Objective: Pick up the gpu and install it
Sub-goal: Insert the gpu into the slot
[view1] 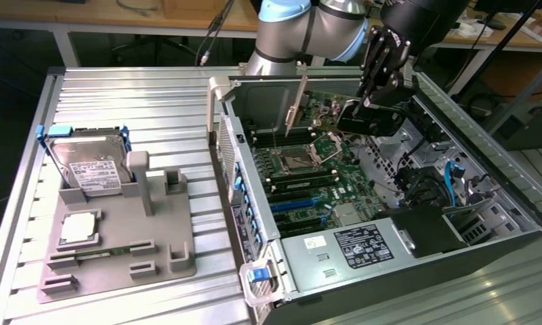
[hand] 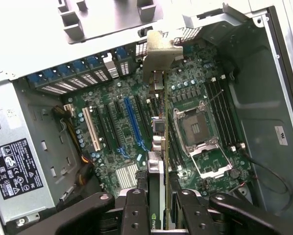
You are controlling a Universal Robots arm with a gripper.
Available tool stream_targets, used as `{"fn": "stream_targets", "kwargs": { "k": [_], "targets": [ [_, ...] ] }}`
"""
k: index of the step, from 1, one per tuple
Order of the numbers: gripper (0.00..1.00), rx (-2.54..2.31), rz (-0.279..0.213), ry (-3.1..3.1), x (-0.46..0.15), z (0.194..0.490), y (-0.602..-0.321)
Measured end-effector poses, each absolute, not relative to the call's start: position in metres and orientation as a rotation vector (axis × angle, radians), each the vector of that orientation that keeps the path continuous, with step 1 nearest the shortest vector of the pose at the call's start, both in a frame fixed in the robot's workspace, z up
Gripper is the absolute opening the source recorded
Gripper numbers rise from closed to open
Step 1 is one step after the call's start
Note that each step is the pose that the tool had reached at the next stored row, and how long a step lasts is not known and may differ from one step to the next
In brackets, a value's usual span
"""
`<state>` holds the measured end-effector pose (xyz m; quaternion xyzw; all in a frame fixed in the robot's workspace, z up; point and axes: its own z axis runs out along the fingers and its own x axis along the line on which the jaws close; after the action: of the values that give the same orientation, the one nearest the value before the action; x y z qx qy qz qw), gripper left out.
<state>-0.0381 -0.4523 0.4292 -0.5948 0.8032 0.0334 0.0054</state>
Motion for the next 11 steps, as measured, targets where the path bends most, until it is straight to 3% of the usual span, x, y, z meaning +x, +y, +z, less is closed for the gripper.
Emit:
{"fn": "stream_targets", "kwargs": {
  "k": [11],
  "targets": [
    [0.27, -1.919, 0.105, 2.473, -0.0378, 0.4292, -0.4523]
  ]
}}
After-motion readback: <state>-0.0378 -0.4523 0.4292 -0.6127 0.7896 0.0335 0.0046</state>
